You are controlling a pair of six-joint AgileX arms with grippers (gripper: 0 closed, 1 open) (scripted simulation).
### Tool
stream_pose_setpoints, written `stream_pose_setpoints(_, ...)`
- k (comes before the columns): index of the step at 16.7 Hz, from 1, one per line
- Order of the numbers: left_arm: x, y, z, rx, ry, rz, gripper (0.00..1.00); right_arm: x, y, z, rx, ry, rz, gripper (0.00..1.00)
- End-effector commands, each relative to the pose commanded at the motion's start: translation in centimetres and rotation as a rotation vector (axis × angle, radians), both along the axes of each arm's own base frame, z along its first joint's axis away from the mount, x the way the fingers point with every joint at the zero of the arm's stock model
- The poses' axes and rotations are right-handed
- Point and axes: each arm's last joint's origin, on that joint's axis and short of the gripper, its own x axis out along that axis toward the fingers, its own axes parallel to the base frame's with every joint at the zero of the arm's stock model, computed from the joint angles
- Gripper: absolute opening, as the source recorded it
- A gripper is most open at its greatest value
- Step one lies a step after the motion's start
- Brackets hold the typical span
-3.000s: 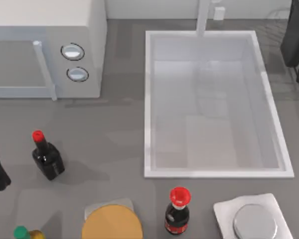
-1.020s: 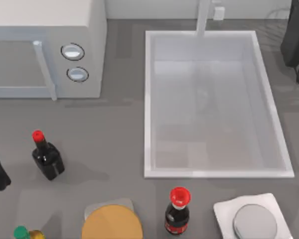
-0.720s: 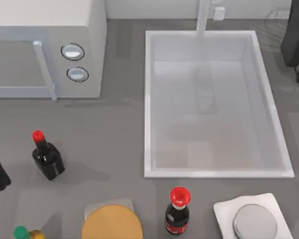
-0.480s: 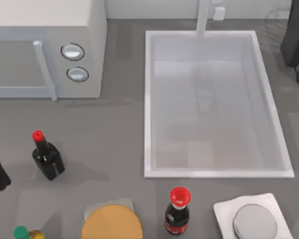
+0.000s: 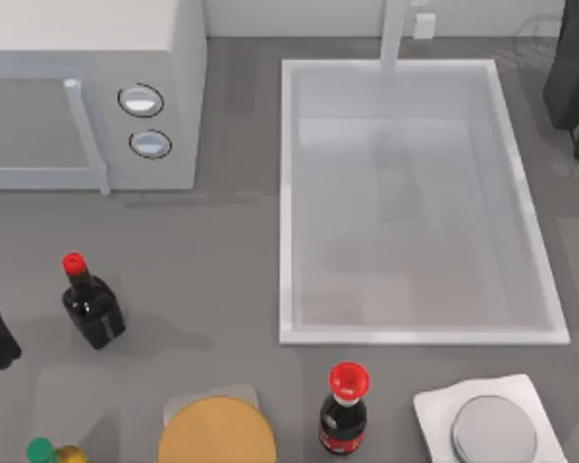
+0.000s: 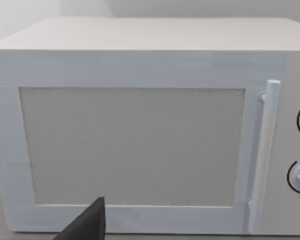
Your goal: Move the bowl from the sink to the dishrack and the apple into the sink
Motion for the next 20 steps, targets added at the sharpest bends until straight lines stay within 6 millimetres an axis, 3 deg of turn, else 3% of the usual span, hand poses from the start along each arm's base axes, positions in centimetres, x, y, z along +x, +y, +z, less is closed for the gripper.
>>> stream_pose_setpoints(3, 0.0, 0.0, 0.0, 0.000, 0.000, 0.000, 1.00, 0.0, 0.0, 0.0, 0.000, 0.000, 0.000, 0.98)
stream_pose_setpoints(4, 0.0, 0.0, 0.0, 0.000, 0.000, 0.000, 1.00, 0.0, 0.0, 0.0, 0.000, 0.000, 0.000, 1.00)
stream_pose_setpoints(14, 0.0, 0.0, 0.0, 0.000, 0.000, 0.000, 1.00, -0.1, 0.0, 0.1, 0.002, 0.001, -0.004, 1.00)
stream_pose_setpoints(17, 0.0, 0.0, 0.0, 0.000, 0.000, 0.000, 1.00, -1.3, 0.7, 0.7, 0.012, 0.011, -0.010, 1.00)
stream_pose_setpoints(20, 0.0, 0.0, 0.0, 0.000, 0.000, 0.000, 1.00, -3.7, 2.2, 2.0, 0.015, 0.029, -0.009, 1.00)
